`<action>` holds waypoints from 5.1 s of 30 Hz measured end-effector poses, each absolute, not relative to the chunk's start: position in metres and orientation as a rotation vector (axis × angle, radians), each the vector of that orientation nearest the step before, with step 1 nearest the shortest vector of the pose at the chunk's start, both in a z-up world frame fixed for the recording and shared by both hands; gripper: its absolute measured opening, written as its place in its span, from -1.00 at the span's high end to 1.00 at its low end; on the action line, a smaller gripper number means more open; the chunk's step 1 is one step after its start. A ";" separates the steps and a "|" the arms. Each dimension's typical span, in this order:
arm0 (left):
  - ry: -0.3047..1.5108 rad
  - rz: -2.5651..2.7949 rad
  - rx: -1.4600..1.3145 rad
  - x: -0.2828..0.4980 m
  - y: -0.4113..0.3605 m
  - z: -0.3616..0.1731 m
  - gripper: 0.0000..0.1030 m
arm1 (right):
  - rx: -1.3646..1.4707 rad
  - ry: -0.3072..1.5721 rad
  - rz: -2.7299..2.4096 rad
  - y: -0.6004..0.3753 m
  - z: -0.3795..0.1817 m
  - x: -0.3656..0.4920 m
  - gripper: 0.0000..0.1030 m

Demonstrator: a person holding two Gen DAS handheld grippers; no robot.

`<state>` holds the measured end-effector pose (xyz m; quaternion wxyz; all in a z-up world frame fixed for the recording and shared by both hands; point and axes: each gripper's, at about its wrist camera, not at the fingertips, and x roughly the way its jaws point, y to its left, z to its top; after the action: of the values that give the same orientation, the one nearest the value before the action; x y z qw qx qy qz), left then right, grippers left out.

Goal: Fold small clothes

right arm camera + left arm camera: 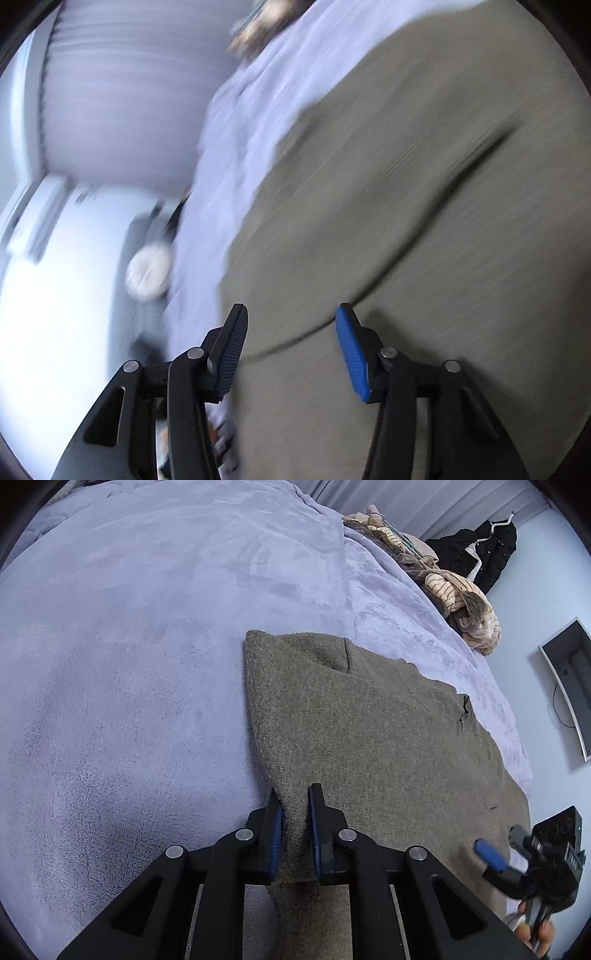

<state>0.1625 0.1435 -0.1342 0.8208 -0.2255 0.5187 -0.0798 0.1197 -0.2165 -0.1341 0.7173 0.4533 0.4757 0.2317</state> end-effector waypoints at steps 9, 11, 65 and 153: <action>1.086 -0.169 -0.391 0.161 0.142 -0.124 0.73 | 1.079 1.183 0.527 -0.090 -0.169 0.146 0.88; 1.091 -0.146 -0.360 0.162 0.149 -0.129 0.73 | 1.022 1.185 0.547 -0.076 -0.165 0.145 0.88; 1.101 -0.035 -0.051 0.055 0.021 -0.101 -0.98 | 0.629 1.039 0.213 -0.313 -0.110 0.027 -0.14; 1.036 0.004 -0.074 0.119 -0.053 -0.087 -0.98 | 0.691 0.810 0.501 -0.322 -0.043 0.142 0.84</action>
<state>0.1191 -0.0533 -0.0874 0.8681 -0.0356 0.4951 0.0020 0.1419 -0.3221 -0.0432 0.8318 0.3261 0.3820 0.2361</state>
